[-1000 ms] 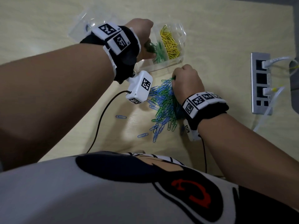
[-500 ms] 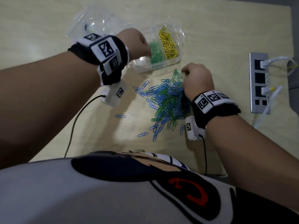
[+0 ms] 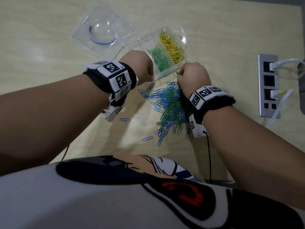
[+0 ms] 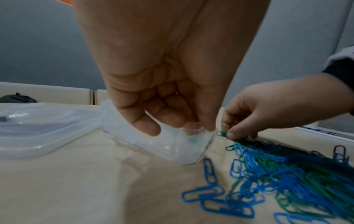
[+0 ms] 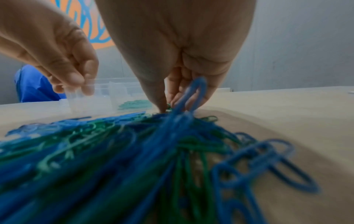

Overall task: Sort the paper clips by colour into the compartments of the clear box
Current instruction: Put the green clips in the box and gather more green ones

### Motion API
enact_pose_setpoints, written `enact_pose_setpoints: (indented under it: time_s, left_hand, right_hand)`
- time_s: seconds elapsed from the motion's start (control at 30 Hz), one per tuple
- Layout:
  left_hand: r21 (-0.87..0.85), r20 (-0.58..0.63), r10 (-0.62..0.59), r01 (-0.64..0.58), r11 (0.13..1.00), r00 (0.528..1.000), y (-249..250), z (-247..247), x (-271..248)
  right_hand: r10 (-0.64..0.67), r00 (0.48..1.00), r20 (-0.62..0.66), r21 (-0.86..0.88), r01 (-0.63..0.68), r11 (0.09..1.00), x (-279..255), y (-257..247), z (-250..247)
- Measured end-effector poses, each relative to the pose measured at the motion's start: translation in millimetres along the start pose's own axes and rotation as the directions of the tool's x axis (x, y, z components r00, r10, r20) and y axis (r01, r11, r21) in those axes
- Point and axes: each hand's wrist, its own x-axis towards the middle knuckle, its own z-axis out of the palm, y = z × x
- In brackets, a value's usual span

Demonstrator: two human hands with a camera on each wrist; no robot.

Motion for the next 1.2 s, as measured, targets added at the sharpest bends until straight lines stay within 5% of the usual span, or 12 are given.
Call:
enact_pose_setpoints:
  time_s: [0.2, 0.3, 0.4, 0.53, 0.67, 0.77, 0.83, 1.0, 1.2]
  left_hand:
    - [-0.009, 0.029, 0.058, -0.058, 0.998, 0.998, -2, -4, 0]
    - [0.044, 0.025, 0.069, -0.07, 0.997, 0.997, -9, -12, 0]
    - [0.096, 0.059, 0.066, -0.072, 0.993, 0.996, -10, -15, -2]
    - [0.113, 0.082, 0.083, -0.092, 0.989, 0.993, 0, -11, -5]
    - [0.099, 0.074, 0.079, -0.086, 0.991, 0.994, 0, -8, -5]
    - [0.084, 0.065, 0.075, -0.08, 0.993, 0.995, 1, -7, -6]
    - [0.073, 0.059, 0.073, -0.077, 0.994, 0.996, 2, -5, -7]
    - [0.042, 0.042, 0.065, -0.067, 0.997, 0.997, 3, -1, -10]
    - [0.024, 0.017, 0.084, -0.084, 0.996, 0.996, 0, 4, -13]
  right_hand:
    - [0.02, 0.996, 0.084, 0.006, -0.021, 1.0, 1, 4, -6]
    - [0.073, 0.994, -0.086, 0.181, -0.056, 0.982, -4, 5, -11]
    - [0.049, 0.955, -0.291, 0.333, 0.054, 0.941, -4, -8, -17]
    - [-0.115, 0.971, -0.21, 0.365, 0.187, 0.912, 0, -20, -20]
    - [0.081, 0.95, -0.301, 0.423, 0.057, 0.904, -4, 1, -23]
    - [0.21, 0.977, -0.038, 0.133, -0.204, 0.97, -8, 21, -21]
    - [0.169, 0.982, 0.086, 0.036, -0.173, 0.984, -14, 24, -17]
    - [0.04, 0.997, 0.063, 0.051, -0.043, 0.998, -20, 12, -3]
    - [0.088, 0.987, 0.131, -0.031, -0.085, 0.996, -21, 10, -6]
